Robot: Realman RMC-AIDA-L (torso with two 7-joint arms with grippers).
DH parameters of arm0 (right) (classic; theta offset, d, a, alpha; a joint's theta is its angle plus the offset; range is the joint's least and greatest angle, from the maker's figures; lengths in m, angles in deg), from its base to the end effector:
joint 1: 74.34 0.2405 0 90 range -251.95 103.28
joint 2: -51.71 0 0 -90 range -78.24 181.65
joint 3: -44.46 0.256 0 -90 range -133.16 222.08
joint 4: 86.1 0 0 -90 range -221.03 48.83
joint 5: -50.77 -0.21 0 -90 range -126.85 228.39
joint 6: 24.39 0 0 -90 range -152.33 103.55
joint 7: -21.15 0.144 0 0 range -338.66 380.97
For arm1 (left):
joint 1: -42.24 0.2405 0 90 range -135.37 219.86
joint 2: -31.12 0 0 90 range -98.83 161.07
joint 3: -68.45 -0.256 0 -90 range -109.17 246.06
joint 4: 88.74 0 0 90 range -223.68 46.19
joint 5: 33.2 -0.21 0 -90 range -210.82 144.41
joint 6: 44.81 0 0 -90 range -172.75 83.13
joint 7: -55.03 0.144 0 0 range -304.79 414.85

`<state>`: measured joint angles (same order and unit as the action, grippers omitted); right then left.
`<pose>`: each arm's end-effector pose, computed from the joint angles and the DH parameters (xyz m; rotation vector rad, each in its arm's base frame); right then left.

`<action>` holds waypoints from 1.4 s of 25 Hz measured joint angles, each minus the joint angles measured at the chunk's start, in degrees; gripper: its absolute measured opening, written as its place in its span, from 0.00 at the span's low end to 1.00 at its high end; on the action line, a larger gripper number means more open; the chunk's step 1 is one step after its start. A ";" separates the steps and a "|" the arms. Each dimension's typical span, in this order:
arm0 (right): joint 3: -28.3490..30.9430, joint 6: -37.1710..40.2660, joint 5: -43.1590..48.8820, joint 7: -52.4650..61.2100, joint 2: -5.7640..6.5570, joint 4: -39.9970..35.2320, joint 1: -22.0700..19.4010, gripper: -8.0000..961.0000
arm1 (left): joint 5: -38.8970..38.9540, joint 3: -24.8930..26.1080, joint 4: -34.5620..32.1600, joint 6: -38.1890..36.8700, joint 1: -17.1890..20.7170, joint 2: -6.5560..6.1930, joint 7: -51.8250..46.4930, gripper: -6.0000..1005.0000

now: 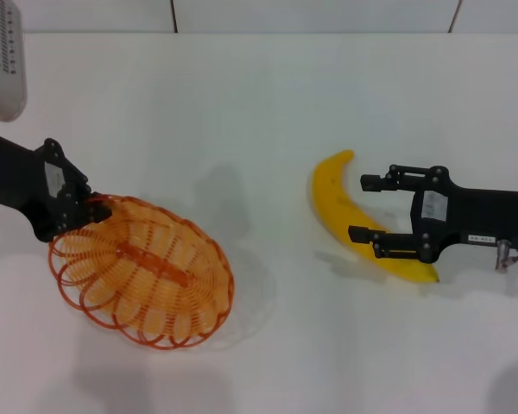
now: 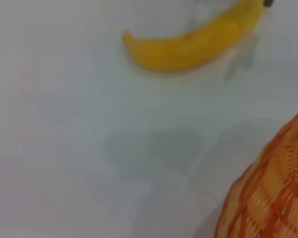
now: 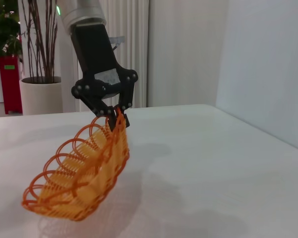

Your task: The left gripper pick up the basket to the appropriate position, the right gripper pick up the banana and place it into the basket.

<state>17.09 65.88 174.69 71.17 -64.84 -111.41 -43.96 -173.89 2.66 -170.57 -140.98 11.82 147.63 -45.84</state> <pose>0.2971 0.3062 -0.0096 -2.7279 0.2208 0.6246 -0.1991 0.3470 0.0558 -2.8547 -0.0836 0.4185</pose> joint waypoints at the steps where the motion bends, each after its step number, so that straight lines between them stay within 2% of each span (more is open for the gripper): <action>1: 0.01 -0.03 0.00 0.00 -0.02 0.00 0.00 0.78 | 0.35 -0.01 -0.02 0.13 0.27 0.02 -0.80 0.09; 5: 0.04 -0.09 0.00 -0.01 -0.07 0.00 0.04 0.78 | 1.13 -0.22 0.27 1.84 0.75 0.13 -5.87 0.09; 9: 0.05 -0.10 0.01 0.01 -0.08 0.23 0.48 0.78 | 1.01 -0.83 2.92 4.23 -0.34 0.02 -15.64 0.09; 12: 0.08 -0.10 0.01 0.01 -0.09 0.23 0.58 0.78 | 1.04 -0.82 7.63 4.49 -2.97 -0.09 -21.53 0.09; 15: 0.13 -0.10 0.01 0.02 -0.09 0.10 0.66 0.78 | 1.22 -1.07 15.19 5.00 -7.62 -0.04 -26.02 0.09; 16: 0.13 -0.10 0.01 0.02 -0.08 0.11 0.78 0.78 | 1.22 -1.07 15.19 5.00 -7.62 -0.04 -26.02 0.09; 18: 0.13 -0.10 0.01 0.03 -0.11 0.35 1.45 0.78 | 0.91 -1.40 20.70 7.11 -10.67 0.04 -27.75 0.09; 20: 0.13 -0.07 0.01 0.04 -0.14 0.38 1.69 0.78 | 0.87 -1.41 21.89 7.69 -11.25 0.02 -28.00 0.09; 26: 0.13 0.34 0.01 0.06 -0.17 0.44 2.78 0.78 | 0.61 -0.86 32.79 13.14 -15.45 -0.25 -28.53 0.09; 35: 0.13 0.23 0.01 0.08 -0.27 0.52 3.67 0.78 | 0.70 -1.12 34.26 15.47 -16.65 -0.18 -27.72 0.09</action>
<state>17.22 66.11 174.69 71.25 -65.12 -110.89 -40.28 -173.19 1.54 -136.32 -125.51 -4.84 147.45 -73.56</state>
